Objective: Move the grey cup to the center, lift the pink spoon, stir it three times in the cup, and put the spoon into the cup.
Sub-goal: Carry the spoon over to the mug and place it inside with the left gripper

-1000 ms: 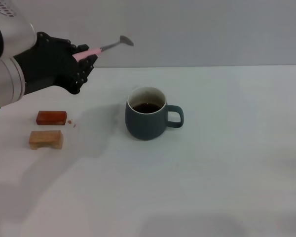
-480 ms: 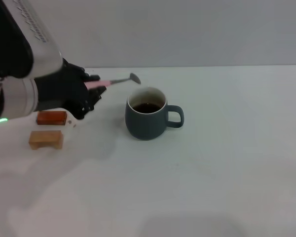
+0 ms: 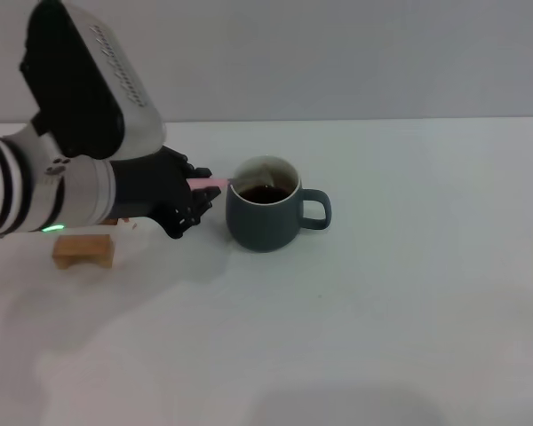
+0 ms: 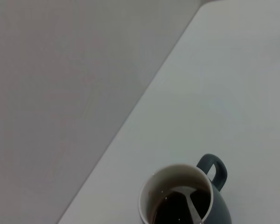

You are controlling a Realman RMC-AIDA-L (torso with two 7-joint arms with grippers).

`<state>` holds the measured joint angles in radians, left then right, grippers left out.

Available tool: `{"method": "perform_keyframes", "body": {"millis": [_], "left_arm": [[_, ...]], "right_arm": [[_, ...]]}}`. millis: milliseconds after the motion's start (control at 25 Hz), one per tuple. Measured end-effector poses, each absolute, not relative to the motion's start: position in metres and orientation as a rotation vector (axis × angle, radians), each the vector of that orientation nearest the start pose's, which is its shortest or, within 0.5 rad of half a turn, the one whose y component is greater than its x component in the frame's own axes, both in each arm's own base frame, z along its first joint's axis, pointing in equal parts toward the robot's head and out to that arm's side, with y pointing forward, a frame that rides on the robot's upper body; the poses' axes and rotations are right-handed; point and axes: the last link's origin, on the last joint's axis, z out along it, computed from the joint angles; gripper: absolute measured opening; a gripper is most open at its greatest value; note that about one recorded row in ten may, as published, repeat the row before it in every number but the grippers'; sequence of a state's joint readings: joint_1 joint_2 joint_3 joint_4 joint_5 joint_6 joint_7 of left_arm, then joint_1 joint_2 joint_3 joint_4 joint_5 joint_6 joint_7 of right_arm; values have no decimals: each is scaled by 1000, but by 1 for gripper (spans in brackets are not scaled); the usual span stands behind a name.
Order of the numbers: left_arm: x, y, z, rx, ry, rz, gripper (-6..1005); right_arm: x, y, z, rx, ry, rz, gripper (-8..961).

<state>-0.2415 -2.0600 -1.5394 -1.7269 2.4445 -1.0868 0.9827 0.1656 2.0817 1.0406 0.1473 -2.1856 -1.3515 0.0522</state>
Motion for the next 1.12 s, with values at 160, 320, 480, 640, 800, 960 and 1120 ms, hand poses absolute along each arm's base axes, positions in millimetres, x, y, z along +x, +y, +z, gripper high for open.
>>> {"method": "perform_keyframes", "body": {"millis": [160, 320, 480, 640, 800, 960, 1120], "left_arm": [[-157, 344, 8, -2494, -138, 118, 174], [-158, 351, 3, -2506, -144, 130, 174], [-163, 359, -6, -2517, -159, 153, 174], [-162, 362, -11, -2523, -139, 151, 174], [-155, 361, -26, -2549, -96, 148, 174], [-150, 356, -34, -2569, -73, 145, 174], [-153, 350, -27, -2555, -85, 137, 174]], "right_arm": [[409, 228, 39, -1178, 579, 512, -1], [409, 228, 39, -1180, 579, 511, -1], [410, 227, 40, -1181, 577, 507, -1], [410, 227, 40, -1183, 576, 505, 0], [409, 228, 40, -1189, 573, 507, 0], [409, 228, 39, -1192, 572, 508, 0], [409, 228, 39, -1196, 571, 508, 0]]}}
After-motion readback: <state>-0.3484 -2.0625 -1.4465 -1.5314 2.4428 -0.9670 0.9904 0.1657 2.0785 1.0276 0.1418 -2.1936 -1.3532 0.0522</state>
